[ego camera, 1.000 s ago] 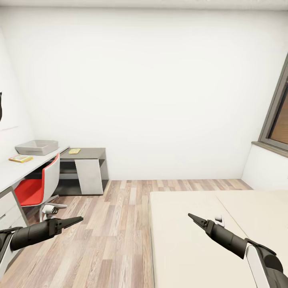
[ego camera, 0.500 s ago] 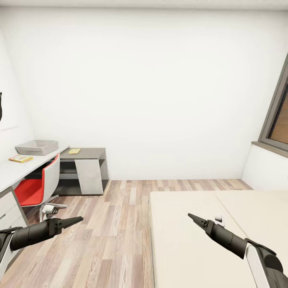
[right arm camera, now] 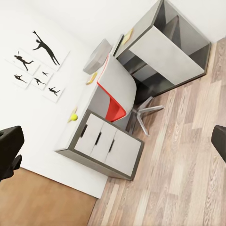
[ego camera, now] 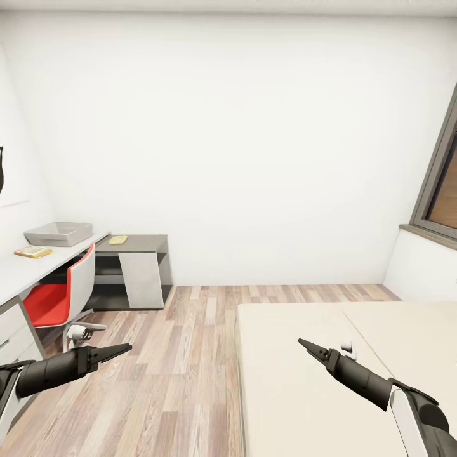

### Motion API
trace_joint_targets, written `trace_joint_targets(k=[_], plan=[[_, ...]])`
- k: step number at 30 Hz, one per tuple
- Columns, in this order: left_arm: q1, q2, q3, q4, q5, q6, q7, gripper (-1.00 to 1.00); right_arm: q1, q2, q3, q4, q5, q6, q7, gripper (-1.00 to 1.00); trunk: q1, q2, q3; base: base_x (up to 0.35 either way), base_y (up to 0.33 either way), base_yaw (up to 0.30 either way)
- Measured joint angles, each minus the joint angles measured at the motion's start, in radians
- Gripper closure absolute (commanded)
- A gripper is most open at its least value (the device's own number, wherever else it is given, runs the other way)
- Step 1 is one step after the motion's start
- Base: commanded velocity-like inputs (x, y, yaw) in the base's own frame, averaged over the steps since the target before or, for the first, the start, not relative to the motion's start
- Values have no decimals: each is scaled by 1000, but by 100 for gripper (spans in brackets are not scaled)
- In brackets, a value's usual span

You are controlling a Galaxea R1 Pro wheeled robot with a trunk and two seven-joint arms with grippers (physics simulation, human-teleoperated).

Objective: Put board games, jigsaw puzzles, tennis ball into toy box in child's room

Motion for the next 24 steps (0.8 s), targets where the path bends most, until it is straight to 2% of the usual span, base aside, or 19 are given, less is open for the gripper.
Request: trace_joint_targets(k=[24], plan=[[0, 0, 0, 0, 0, 0, 0, -100, 0, 0, 0, 0, 0, 0, 0, -100, 0, 0, 0, -3, 0, 0]])
